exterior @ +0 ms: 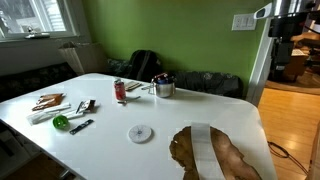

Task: Move the pot to the front of the table

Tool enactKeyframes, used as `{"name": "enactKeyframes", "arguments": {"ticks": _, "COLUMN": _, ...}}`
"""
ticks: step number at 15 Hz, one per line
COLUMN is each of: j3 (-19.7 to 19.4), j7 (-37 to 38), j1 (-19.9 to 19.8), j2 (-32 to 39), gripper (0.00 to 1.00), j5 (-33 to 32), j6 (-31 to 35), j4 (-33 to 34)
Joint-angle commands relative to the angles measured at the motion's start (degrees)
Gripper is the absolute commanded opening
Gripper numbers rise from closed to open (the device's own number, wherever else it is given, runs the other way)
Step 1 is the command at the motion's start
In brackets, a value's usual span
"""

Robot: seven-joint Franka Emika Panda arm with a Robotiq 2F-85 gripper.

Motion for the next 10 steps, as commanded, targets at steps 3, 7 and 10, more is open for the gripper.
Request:
{"name": "enactKeyframes", "arguments": {"ticks": 3, "j3": 1.2, "j7": -0.9, "j1": 0.1, "j2": 2.9, "gripper": 1.0, "j5": -1.4, "j6": 2.3, "j4": -0.6}}
{"name": "enactKeyframes", "arguments": {"ticks": 7, "j3": 2.7, "j7": -1.4, "j1": -1.9, "j2": 9.0, "gripper": 1.0, "j5": -7.6, "j6": 16.3, "j4": -1.0}}
{"name": "enactKeyframes", "arguments": {"ticks": 10, "j3": 1.5, "j7": 4.5, "j1": -5.1, "j2": 13.3, "gripper": 1.0, "j5": -8.2, "j6": 29.0, "j4": 0.1}}
